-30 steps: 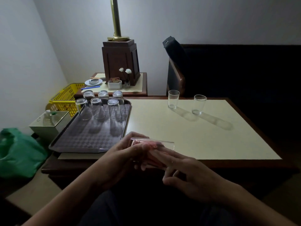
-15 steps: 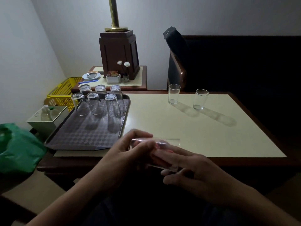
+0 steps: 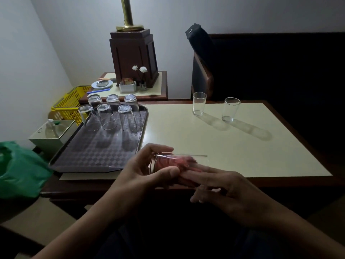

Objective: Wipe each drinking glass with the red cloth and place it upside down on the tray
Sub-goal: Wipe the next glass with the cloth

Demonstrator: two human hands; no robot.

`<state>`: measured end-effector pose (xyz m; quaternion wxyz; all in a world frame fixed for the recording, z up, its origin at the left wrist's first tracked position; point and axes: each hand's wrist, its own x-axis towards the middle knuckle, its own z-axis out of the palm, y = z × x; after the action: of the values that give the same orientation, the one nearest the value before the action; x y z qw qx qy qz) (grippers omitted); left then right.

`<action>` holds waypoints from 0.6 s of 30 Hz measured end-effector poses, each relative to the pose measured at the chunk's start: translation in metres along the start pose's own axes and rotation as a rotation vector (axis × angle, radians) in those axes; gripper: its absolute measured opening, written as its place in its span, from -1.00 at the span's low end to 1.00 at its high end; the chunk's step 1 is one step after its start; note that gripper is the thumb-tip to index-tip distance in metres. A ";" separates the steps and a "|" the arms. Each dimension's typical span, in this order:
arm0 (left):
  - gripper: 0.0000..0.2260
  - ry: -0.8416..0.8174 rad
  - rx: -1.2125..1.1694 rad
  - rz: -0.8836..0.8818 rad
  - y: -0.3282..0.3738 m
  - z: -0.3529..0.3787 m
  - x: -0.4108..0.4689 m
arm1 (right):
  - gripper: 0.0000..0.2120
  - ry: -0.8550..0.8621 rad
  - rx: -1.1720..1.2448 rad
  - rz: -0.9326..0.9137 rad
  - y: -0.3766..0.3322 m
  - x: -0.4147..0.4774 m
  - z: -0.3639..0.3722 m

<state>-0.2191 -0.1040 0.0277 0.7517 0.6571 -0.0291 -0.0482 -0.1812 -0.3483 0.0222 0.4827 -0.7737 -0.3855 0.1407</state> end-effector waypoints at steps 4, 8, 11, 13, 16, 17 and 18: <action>-0.53 0.033 0.399 0.313 -0.002 -0.002 -0.003 | -0.48 0.037 0.477 0.214 -0.003 0.004 0.001; -0.45 -0.045 0.118 -0.098 -0.009 0.002 0.001 | -0.65 0.153 0.135 0.017 0.000 0.006 -0.002; -0.46 -0.117 -0.150 -0.276 -0.012 -0.001 0.004 | -0.62 0.102 -0.211 -0.140 0.006 0.002 0.000; -0.57 -0.073 -0.107 -0.180 -0.014 -0.008 0.004 | -0.52 0.038 -0.080 -0.060 0.006 0.000 0.003; -0.62 -0.057 0.036 0.037 -0.010 -0.012 0.000 | -0.48 -0.049 0.344 0.197 0.003 0.000 0.010; -0.60 -0.059 0.073 0.083 -0.008 -0.013 -0.002 | -0.46 -0.044 0.445 0.254 0.002 0.000 0.011; -0.57 -0.068 0.102 0.094 -0.008 -0.014 -0.003 | -0.44 -0.029 0.502 0.284 0.001 0.001 0.011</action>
<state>-0.2207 -0.0906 0.0177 0.7172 0.6905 -0.0876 -0.0335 -0.1863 -0.3411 0.0161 0.6292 -0.6740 -0.2334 0.3089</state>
